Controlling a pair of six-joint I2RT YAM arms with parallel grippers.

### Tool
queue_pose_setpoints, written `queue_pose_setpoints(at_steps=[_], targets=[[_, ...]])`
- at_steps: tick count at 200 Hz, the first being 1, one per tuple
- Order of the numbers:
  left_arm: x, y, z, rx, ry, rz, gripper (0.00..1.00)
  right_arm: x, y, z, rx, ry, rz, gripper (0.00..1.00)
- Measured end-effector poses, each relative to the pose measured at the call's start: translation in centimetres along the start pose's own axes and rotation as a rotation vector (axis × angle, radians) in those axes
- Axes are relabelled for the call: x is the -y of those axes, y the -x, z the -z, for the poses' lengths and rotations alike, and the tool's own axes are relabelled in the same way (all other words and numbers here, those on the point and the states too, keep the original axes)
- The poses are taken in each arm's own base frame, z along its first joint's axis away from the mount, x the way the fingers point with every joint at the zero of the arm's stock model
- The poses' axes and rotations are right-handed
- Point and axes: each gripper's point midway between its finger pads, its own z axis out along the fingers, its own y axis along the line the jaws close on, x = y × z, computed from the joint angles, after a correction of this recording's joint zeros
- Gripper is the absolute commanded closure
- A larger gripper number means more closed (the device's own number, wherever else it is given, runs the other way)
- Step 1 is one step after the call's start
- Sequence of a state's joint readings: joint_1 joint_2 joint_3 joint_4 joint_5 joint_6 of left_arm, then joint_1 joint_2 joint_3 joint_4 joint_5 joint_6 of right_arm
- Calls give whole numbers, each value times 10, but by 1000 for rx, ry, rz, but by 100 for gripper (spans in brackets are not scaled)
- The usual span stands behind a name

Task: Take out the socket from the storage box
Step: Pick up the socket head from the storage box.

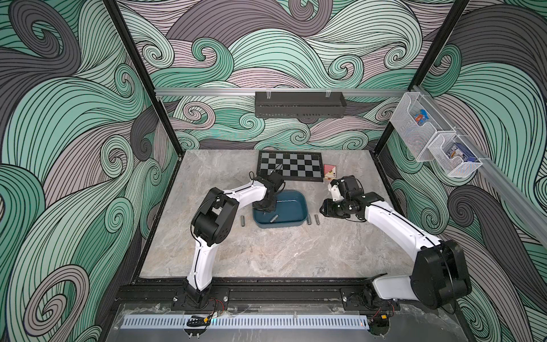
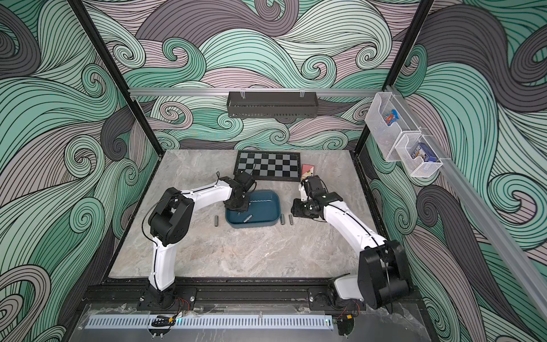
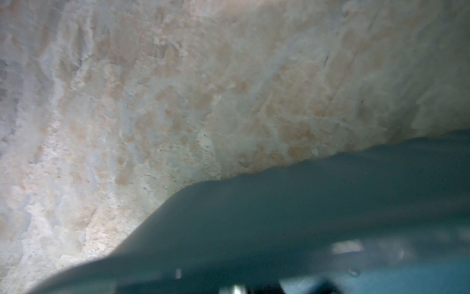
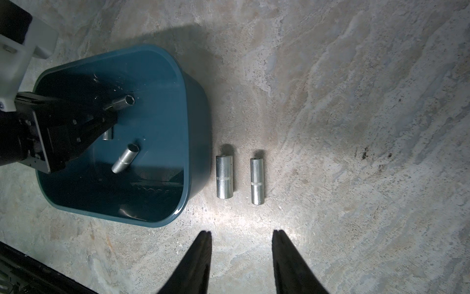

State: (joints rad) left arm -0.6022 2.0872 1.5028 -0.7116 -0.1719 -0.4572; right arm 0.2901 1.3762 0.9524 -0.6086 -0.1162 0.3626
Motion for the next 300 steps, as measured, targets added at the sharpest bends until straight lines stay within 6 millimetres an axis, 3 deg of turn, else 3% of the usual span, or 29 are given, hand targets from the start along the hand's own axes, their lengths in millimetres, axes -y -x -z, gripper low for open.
queue_pose_setpoints(at_steps=[67,151,189,216,260,300], targets=[[-1,-1,7,-3,-3,1,96,-2,-1,0,-5,12,0,57],[-1,3,38,24,-39,7,99,-2,-2,-3,-17,13,-2,57],[-4,6,63,56,-56,13,99,-2,-2,-3,-17,13,-2,57],[-9,9,90,101,-74,20,98,-2,-2,-3,-17,13,-2,57],[-26,6,134,182,-88,38,98,-2,-2,-3,-17,13,-2,57],[-64,-13,145,184,-62,88,97,-3,-3,-3,-19,18,-2,57]])
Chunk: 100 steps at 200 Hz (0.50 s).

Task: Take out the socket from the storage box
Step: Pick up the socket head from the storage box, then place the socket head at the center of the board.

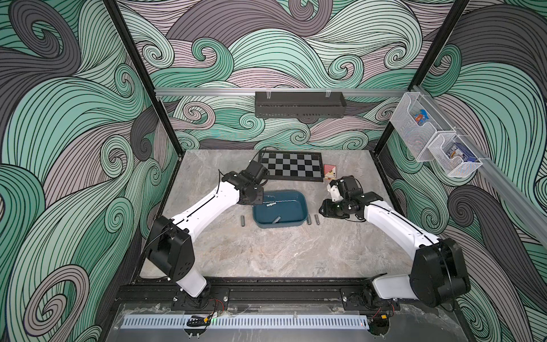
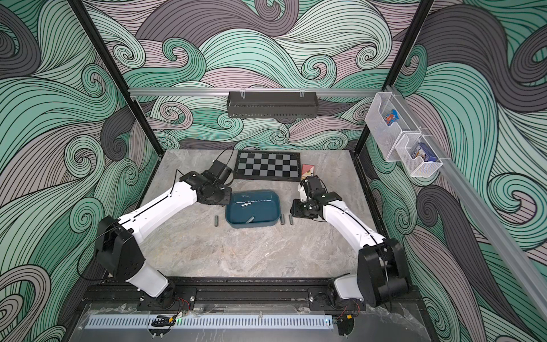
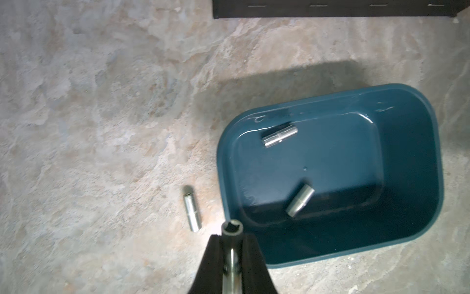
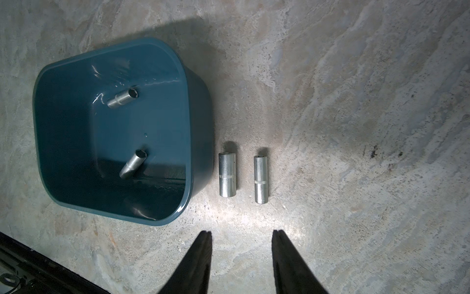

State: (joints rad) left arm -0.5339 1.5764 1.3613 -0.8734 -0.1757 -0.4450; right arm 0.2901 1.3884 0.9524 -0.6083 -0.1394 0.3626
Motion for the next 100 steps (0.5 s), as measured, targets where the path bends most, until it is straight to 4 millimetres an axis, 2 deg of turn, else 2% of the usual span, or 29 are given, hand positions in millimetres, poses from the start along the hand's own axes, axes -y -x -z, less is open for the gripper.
queue_pose_setpoints(at_steps=[20,47,100], targets=[[-27,-7,3,-7,28,42,96,-1,0,0,-1,3,0,57],[-53,-16,8,-7,54,83,96,-2,0,0,-2,9,-2,57],[-72,-37,5,-43,93,80,95,-5,0,0,-4,28,-7,57]])
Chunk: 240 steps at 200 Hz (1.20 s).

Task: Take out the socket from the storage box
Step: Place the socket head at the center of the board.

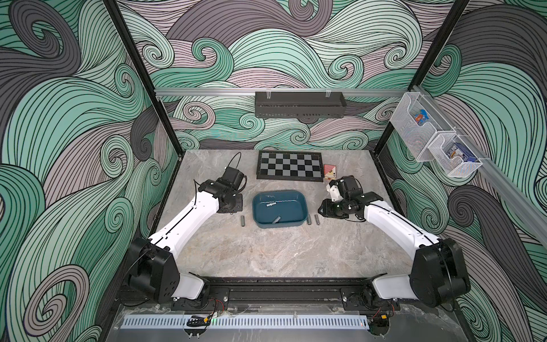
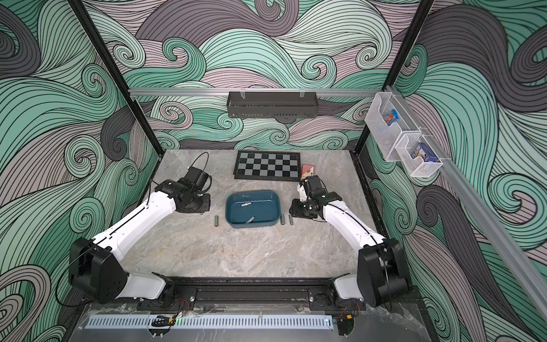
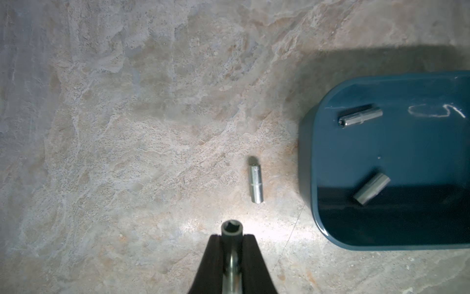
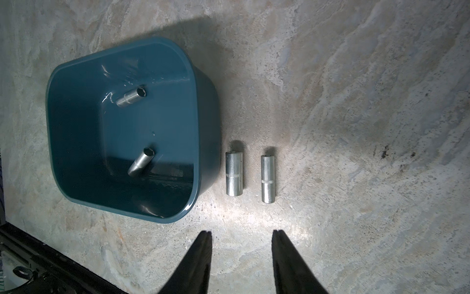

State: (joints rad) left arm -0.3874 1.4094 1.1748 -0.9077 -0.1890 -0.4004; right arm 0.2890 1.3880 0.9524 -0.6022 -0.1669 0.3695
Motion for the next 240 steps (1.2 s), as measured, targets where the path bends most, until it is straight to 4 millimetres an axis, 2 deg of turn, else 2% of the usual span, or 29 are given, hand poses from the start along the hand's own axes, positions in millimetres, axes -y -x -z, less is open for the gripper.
queue_pose_setpoints(at_steps=[25,80,124,165,240], targets=[[-3,-10,-10,-49,25,-8,95,0,0,0,2,2,-1,57],[-7,-40,-51,-212,99,7,95,-4,1,1,3,25,-8,57],[-6,-44,-65,-239,116,41,96,-9,2,3,7,52,-9,57],[-5,-53,-86,-268,135,58,96,-12,2,4,6,66,-11,57],[0,-49,-116,-251,143,60,96,-13,0,4,7,79,-12,57]])
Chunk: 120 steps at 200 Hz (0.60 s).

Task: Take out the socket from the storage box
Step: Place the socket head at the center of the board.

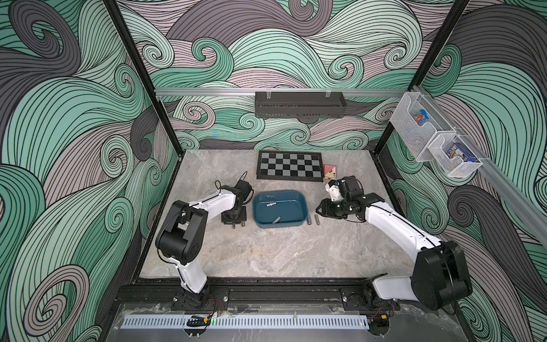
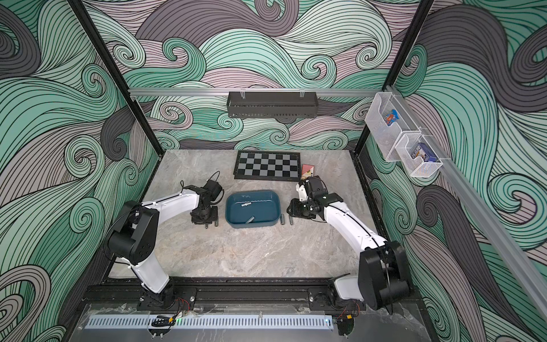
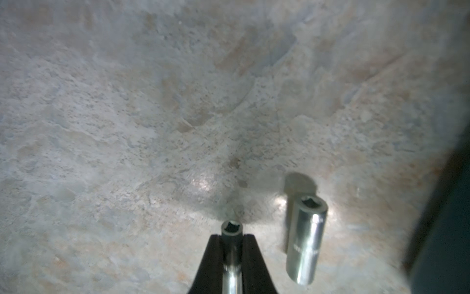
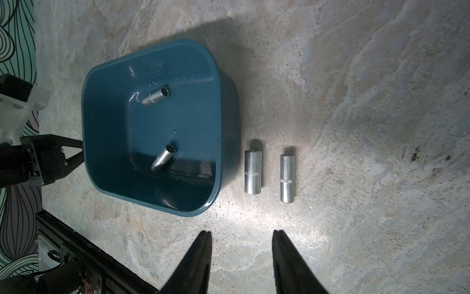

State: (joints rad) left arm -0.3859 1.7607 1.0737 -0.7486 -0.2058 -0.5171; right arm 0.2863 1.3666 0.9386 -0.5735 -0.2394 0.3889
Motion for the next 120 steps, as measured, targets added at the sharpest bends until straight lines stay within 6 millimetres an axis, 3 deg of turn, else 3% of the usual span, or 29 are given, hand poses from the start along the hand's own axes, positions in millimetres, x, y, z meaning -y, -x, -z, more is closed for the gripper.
queue_pose_setpoints(at_steps=[37,86,120], targets=[[1,2,-7,10,2,2,92,0,0,1,5,2,2,57],[2,6,-8,24,-5,9,79,0,0,1,6,2,2,57],[2,7,-8,28,-3,10,78,0,0,1,6,2,2,57]])
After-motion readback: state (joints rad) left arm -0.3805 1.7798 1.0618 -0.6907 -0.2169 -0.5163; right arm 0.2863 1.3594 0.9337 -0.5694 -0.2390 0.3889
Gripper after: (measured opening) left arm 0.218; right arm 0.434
